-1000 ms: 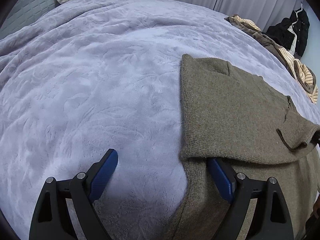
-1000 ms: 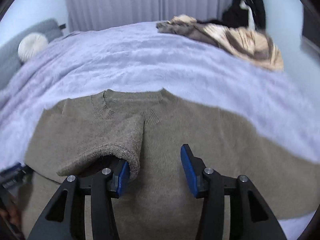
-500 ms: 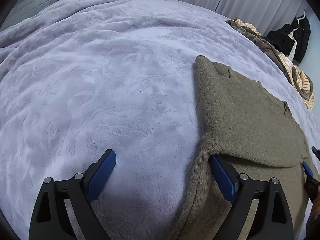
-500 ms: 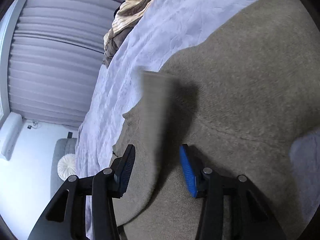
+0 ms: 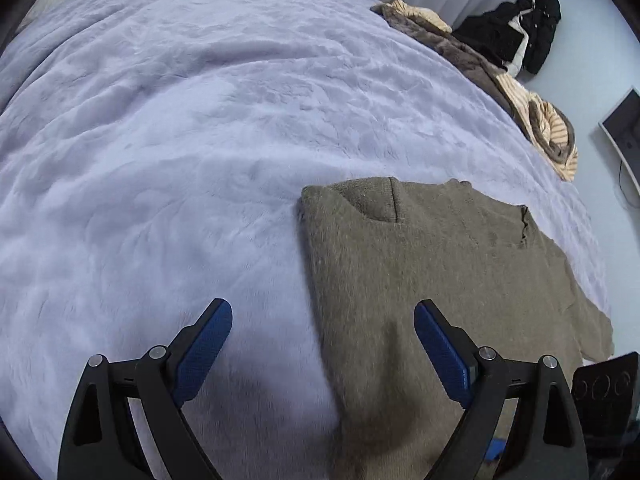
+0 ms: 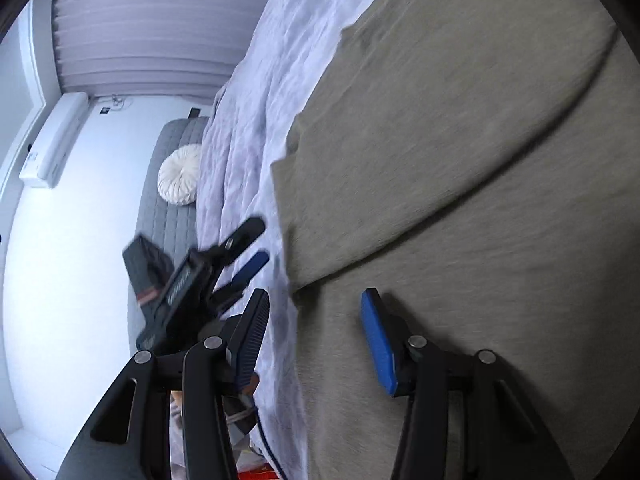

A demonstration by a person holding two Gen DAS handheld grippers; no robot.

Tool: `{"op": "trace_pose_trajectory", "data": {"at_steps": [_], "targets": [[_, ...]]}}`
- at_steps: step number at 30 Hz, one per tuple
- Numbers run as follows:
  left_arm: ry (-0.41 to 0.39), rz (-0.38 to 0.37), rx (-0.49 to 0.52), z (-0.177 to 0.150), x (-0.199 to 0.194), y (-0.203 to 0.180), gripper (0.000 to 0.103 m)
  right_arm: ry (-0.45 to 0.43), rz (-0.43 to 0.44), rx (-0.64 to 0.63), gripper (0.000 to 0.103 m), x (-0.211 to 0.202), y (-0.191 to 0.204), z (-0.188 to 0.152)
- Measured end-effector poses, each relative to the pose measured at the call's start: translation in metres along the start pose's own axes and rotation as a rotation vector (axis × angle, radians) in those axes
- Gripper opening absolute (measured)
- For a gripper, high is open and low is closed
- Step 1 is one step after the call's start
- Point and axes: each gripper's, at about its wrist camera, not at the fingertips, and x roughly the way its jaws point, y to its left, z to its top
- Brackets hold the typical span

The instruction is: Fold small clothes

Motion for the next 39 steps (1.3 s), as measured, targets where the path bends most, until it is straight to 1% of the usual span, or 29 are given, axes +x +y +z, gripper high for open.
{"op": "trace_pose_trajectory", "data": {"at_steps": [1, 2, 3, 4, 5, 6, 7, 8, 10, 12, 13, 16, 18, 19, 20, 21, 22, 23, 24, 25, 27, 29, 31, 32, 34, 35, 36, 37, 39], "targets": [[0.019, 0.008, 0.002, 0.005, 0.01, -0.001, 0.081, 0.007, 0.002, -0.001, 0.052, 0.012, 0.003, -0.005], [0.05, 0.0, -0.004, 0.008, 0.019, 0.001, 0.059, 0.009, 0.001, 0.004, 0.052, 0.025, 0.006, -0.005], [0.075, -0.02, -0.017, 0.01, 0.025, 0.003, 0.051, 0.008, -0.004, 0.011, 0.052, 0.034, 0.007, -0.005], [0.076, -0.045, -0.026, 0.01, 0.027, 0.004, 0.035, 0.001, -0.012, 0.019, 0.051, 0.041, 0.008, -0.004], [0.073, -0.088, -0.029, 0.01, 0.027, 0.006, 0.013, -0.009, -0.021, 0.029, 0.044, 0.048, 0.007, -0.003], [0.076, -0.122, -0.032, 0.011, 0.026, 0.006, 0.01, -0.014, -0.033, 0.043, 0.023, 0.053, 0.005, -0.003], [0.065, -0.131, -0.033, 0.011, 0.022, 0.008, 0.01, -0.009, -0.034, 0.062, 0.008, 0.057, 0.003, -0.003], [0.048, -0.138, -0.026, 0.012, 0.017, 0.009, 0.01, -0.01, -0.022, 0.078, 0.006, 0.061, 0.005, -0.001], [0.024, -0.137, -0.004, 0.012, 0.011, 0.016, 0.01, -0.021, 0.01, 0.044, 0.006, 0.064, 0.015, -0.002], [0.032, -0.119, 0.01, 0.009, 0.014, 0.025, 0.01, -0.006, 0.018, -0.011, 0.006, 0.072, 0.026, -0.006], [0.038, -0.113, 0.006, 0.008, 0.018, 0.029, 0.01, 0.004, 0.006, -0.015, 0.006, 0.077, 0.026, -0.008], [0.027, -0.144, -0.038, 0.004, 0.018, 0.04, 0.011, 0.033, -0.072, 0.005, 0.006, 0.094, 0.013, -0.015], [0.015, -0.127, -0.037, 0.003, 0.013, 0.04, 0.011, 0.042, -0.074, -0.009, 0.006, 0.089, 0.011, -0.019], [0.003, -0.103, -0.025, 0.004, 0.011, 0.037, 0.011, 0.071, -0.1, -0.038, 0.007, 0.083, 0.016, -0.02], [-0.009, -0.083, -0.009, 0.003, 0.007, 0.035, 0.011, 0.095, -0.123, -0.071, 0.012, 0.075, 0.019, -0.021], [-0.014, -0.073, 0.001, 0.002, 0.006, 0.033, 0.011, 0.1, -0.149, -0.112, 0.019, 0.061, 0.022, -0.021], [-0.017, -0.062, 0.012, 0.001, 0.003, 0.031, 0.011, 0.083, -0.167, -0.14, 0.024, 0.047, 0.025, -0.018], [-0.017, -0.054, 0.018, -0.001, 0.002, 0.029, 0.011, 0.031, -0.184, -0.165, 0.04, 0.02, 0.024, -0.016], [-0.017, -0.046, 0.024, -0.002, 0.002, 0.028, 0.011, -0.022, -0.193, -0.17, 0.054, -0.003, 0.02, -0.009], [-0.017, -0.035, 0.03, -0.004, 0.002, 0.027, 0.011, -0.095, -0.213, -0.161, 0.056, -0.032, 0.012, -0.004], [-0.02, -0.022, 0.031, -0.005, 0.003, 0.025, 0.011, -0.262, -0.32, -0.093, 0.056, -0.095, -0.011, 0.011], [-0.021, -0.012, 0.023, -0.005, 0.004, 0.025, 0.011, -0.388, -0.38, -0.002, 0.056, -0.144, -0.033, 0.026], [-0.02, 0.002, 0.019, -0.004, 0.005, 0.023, 0.011, -0.444, -0.386, 0.099, 0.056, -0.174, -0.056, 0.04], [-0.019, 0.01, 0.018, -0.004, 0.005, 0.023, 0.011, -0.46, -0.379, 0.13, 0.056, -0.182, -0.064, 0.046], [-0.019, 0.026, 0.02, -0.004, 0.005, 0.021, 0.011, -0.46, -0.383, 0.156, 0.05, -0.187, -0.076, 0.061], [-0.02, 0.036, 0.023, -0.004, 0.006, 0.02, 0.011, -0.448, -0.404, 0.152, 0.022, -0.187, -0.08, 0.069], [-0.021, 0.046, 0.025, -0.005, 0.006, 0.019, 0.011, -0.434, -0.431, 0.143, 0.007, -0.188, -0.081, 0.074], [-0.024, 0.054, 0.028, -0.005, 0.007, 0.018, 0.011, -0.434, -0.429, 0.133, 0.007, -0.19, -0.077, 0.076], [-0.026, 0.067, 0.039, -0.006, 0.009, 0.016, 0.011, -0.427, -0.472, 0.087, 0.007, -0.197, -0.075, 0.071]]}}
